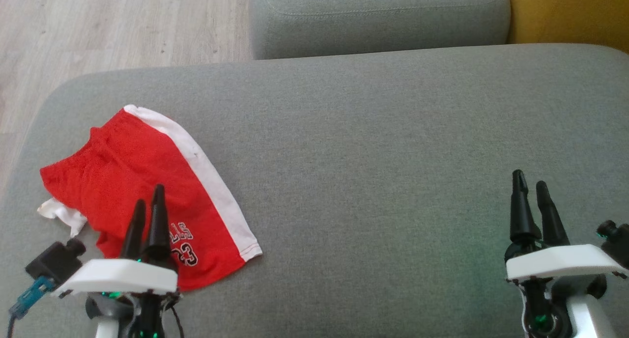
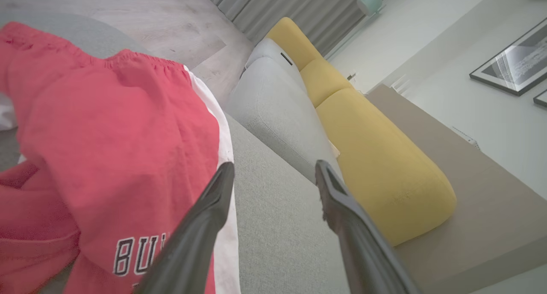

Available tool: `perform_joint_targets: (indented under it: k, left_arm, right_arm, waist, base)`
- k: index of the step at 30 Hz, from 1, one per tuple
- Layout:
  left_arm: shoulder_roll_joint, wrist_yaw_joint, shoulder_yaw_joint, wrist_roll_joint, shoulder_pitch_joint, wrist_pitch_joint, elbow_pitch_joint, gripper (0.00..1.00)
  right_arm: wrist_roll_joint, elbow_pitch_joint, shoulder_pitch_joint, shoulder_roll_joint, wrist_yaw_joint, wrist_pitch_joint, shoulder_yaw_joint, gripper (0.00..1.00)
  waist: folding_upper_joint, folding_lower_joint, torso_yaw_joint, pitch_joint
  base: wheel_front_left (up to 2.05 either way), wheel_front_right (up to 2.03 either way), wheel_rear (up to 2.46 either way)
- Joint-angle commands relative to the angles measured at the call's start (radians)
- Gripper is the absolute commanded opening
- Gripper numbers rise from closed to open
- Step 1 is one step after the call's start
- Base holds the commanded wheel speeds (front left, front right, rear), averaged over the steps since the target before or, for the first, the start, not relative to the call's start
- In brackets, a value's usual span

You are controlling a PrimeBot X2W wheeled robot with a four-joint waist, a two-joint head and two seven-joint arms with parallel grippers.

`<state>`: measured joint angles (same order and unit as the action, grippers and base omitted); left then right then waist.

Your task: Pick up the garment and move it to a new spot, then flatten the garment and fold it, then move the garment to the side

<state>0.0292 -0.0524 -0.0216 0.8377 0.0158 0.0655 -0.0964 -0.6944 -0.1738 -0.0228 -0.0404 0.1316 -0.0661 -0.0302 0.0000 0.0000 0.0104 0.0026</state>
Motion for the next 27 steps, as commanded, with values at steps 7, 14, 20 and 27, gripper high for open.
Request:
perform_joint_targets:
  k: [7,14,20,27]
  left_arm:
    - [0.023,0.023,-0.03,-0.149,-0.032,0.035,0.06,1.0]
    - [0.051,0.063,-0.082,-0.256,-0.037,0.056,0.074,1.0]
    - [0.078,0.118,-0.123,-0.334,-0.042,0.073,0.084,1.0]
    - [0.103,0.149,-0.165,-0.398,-0.045,0.091,0.09,1.0]
  right_arm:
    - [0.14,0.043,-0.039,-0.007,-0.001,-0.033,0.035,1.0]
    - [0.24,0.048,-0.037,-0.007,-0.001,-0.054,0.05,1.0]
    - [0.327,0.052,-0.034,-0.008,-0.001,-0.071,0.069,1.0]
    - [0.412,0.055,-0.031,-0.008,-0.001,-0.089,0.087,1.0]
  waist:
    - [0.0,0.0,0.001,0.001]
    - [0.0,0.0,0.003,0.001]
    - [0.0,0.0,0.003,0.002]
    - [0.0,0.0,0.001,0.002]
  base:
    - [0.0,0.0,0.0]
    - [0.0,0.0,0.0]
    - [0.0,0.0,0.0]
    - [0.0,0.0,0.0]
